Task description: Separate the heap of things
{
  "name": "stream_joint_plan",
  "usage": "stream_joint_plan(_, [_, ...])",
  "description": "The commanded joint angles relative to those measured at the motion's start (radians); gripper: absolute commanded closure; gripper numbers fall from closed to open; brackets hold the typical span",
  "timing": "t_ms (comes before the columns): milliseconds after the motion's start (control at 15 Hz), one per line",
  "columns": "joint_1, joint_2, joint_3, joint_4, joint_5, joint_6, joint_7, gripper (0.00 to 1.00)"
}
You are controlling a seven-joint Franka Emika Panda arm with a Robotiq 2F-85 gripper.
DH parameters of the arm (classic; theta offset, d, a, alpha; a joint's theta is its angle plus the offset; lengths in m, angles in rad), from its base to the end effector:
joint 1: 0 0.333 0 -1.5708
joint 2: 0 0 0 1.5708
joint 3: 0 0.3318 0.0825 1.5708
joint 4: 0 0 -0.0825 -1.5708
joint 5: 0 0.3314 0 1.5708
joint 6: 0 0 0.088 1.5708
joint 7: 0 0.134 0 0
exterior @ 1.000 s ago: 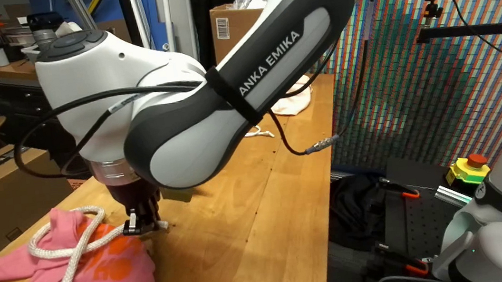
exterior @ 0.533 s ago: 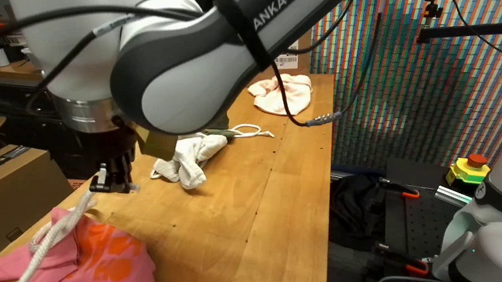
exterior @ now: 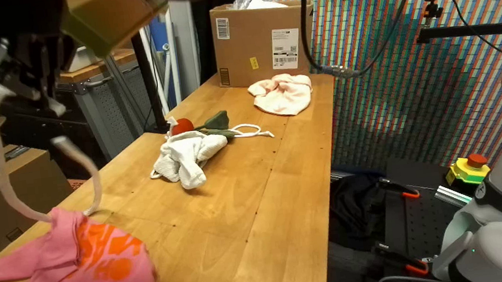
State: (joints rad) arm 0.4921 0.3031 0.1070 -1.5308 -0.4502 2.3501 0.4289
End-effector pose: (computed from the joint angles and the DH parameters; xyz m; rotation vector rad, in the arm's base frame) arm 0.5609 0.3531 0.5491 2.8722 0.5684 0.9436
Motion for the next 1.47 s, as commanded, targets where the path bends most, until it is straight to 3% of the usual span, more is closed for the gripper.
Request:
stream_joint_plan(0, [0.002, -0.076, 0.017, 0.023, -0.035, 0.021, 0.096, 0.93])
stream_joint_plan(467, [0.018, -0.197, 0.058, 0.049, 0.005, 0.03, 0.159, 0.93])
stream_joint_plan(667, [0.012, -0.238, 0.073, 0.063, 0.066, 0.019, 0.125, 0.93])
stream_joint_plan(733, [0.007, -0.25, 0.075, 0.078, 0.105, -0.001, 0.097, 0.93])
stream_joint_plan(800, [-0.038, -0.261, 0.121, 0.091, 0.143, -0.021, 0.072, 0.93])
stream_joint_plan(1067, [-0.089, -0.331, 0.152, 0.121, 0.376, -0.162, -0.096, 0.93])
stream_joint_plan(1133, [-0.063, -0.353, 0.116, 0.119, 0.387, -0.185, -0.106, 0.93])
stream_joint_plan(1333, [-0.071, -0.396, 0.098, 0.157, 0.444, -0.323, -0.156, 0.93])
stream_joint_plan(1400, [-0.119, -0.399, 0.135, 0.185, 0.47, -0.384, -0.175, 0.93])
